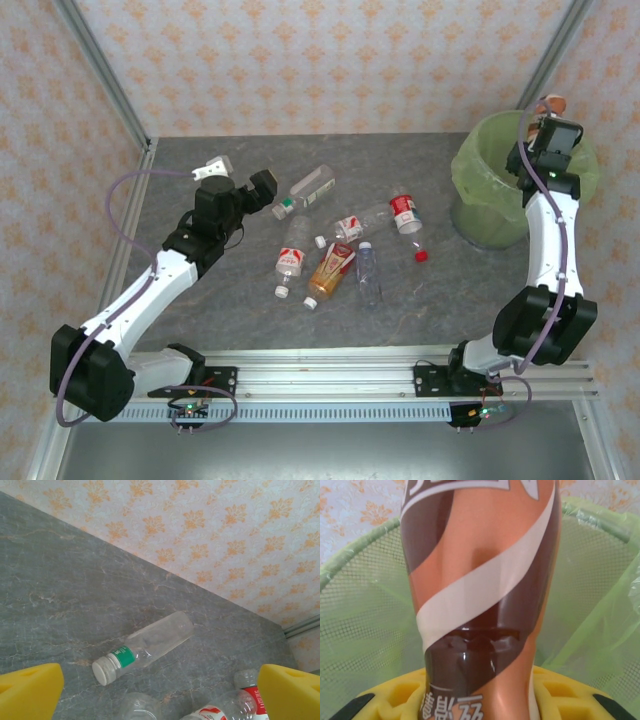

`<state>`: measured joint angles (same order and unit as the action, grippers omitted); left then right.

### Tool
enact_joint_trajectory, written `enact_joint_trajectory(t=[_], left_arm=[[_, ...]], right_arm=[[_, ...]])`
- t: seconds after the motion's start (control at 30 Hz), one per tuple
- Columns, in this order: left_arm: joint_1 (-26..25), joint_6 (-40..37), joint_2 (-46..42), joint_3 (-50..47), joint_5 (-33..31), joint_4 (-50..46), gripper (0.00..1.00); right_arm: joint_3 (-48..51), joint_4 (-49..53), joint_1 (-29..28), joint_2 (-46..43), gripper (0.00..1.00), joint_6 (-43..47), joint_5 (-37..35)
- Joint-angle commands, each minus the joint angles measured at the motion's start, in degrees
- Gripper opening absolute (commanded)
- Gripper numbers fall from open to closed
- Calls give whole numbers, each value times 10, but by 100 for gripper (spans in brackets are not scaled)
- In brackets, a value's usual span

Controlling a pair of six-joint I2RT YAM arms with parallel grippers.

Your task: Put the plastic bottles in the bin

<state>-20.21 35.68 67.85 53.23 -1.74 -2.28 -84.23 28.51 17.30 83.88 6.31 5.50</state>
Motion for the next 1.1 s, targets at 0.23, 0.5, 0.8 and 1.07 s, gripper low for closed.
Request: enact_joint_trajectory(t=[0.23, 0.5, 0.8, 1.07], left_arm=[[1, -13, 30, 66, 0, -91, 100], [1, -1, 54, 74, 4, -94, 100], [1, 7, 72, 82, 5, -100, 100], [1, 13, 88, 87, 20, -102, 100]], right_arm=[[-39, 27, 2, 16, 69, -5, -55], [-54, 49, 2, 4, 84, -21, -66], [-56, 67, -12, -42, 99, -55, 61], [-67, 88, -109, -64, 99, -23, 83]])
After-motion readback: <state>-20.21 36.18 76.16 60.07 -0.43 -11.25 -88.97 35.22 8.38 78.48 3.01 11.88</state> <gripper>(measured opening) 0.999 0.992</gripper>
